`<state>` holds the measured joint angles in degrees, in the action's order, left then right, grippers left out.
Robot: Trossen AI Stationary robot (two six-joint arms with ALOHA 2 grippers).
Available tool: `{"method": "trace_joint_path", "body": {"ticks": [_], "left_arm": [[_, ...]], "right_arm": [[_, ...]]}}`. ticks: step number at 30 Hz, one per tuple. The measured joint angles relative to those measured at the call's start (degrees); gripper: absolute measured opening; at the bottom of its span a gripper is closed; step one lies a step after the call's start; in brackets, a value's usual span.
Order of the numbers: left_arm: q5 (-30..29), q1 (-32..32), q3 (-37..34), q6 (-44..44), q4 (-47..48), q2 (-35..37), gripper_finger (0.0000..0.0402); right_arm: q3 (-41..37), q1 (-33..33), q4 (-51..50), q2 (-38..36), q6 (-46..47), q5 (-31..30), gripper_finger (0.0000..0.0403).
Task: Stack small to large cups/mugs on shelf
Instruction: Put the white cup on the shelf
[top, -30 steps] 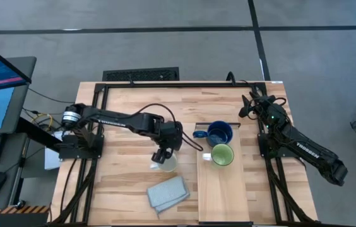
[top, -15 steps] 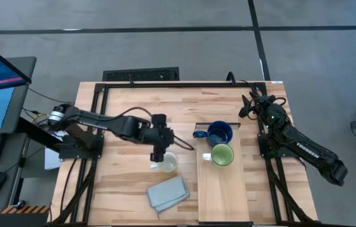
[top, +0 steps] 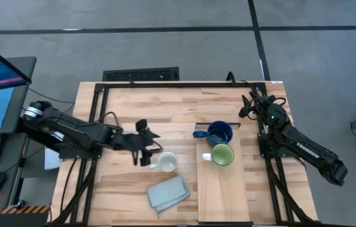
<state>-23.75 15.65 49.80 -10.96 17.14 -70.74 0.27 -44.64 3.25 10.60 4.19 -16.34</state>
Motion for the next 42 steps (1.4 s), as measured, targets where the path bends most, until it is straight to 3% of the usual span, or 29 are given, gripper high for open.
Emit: {"method": "trace_joint_path", "body": {"ticks": [5, 11, 19, 26, 42], "left_arm": [[4.44, 0.1, -12.12, -0.04, -12.18, 7.46, 0.0242], [7.56, 3.01, -18.49, -3.46, -18.05, 10.08, 0.0242], [-2.17, 12.58, -19.71, -10.43, -17.83, 9.9, 0.0242], [-8.45, 17.53, -19.75, -17.18, -17.78, 5.06, 0.0242], [-7.74, 17.85, -19.71, -20.33, -24.5, -3.48, 0.0242]], "right_arm": [[0.01, 0.0, -0.01, 0.01, 1.93, 0.0, 0.0235], [0.01, 0.0, -0.01, -0.01, 3.34, 0.01, 0.0235], [0.01, 0.0, 0.01, -0.01, 3.38, -0.02, 0.0235], [0.01, 0.0, 0.01, -0.01, 3.47, 0.01, 0.0235], [0.01, 0.0, -0.01, 0.01, 3.49, 0.01, 0.0235]]}}
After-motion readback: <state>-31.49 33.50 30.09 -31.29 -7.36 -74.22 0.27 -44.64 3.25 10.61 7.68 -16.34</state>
